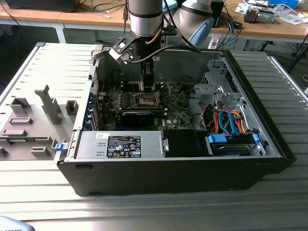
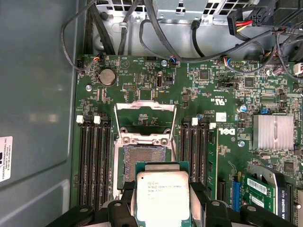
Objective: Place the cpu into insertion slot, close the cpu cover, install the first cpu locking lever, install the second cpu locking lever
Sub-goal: 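Place the cpu into insertion slot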
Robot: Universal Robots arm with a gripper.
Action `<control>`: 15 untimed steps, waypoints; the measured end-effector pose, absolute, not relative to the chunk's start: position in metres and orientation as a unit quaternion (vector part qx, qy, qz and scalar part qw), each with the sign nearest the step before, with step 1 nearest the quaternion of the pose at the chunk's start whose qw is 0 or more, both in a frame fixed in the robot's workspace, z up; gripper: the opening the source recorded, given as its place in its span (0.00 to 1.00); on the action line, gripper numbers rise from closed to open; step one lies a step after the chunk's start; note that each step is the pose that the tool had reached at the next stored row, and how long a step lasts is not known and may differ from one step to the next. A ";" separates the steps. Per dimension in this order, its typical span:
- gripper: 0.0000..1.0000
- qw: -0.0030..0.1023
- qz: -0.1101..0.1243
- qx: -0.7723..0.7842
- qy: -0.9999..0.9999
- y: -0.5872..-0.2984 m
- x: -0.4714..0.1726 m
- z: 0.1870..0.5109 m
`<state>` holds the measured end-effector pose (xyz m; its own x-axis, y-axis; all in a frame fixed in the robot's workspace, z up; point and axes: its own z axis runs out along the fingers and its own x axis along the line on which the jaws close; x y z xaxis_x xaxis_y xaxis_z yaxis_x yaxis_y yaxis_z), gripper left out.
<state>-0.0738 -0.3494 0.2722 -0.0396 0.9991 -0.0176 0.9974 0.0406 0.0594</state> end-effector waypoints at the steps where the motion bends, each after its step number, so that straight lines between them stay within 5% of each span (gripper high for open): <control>1: 0.55 0.027 0.015 0.692 0.721 -0.349 -0.074 0.272; 15: 0.55 0.027 0.015 0.692 0.721 -0.349 -0.074 0.267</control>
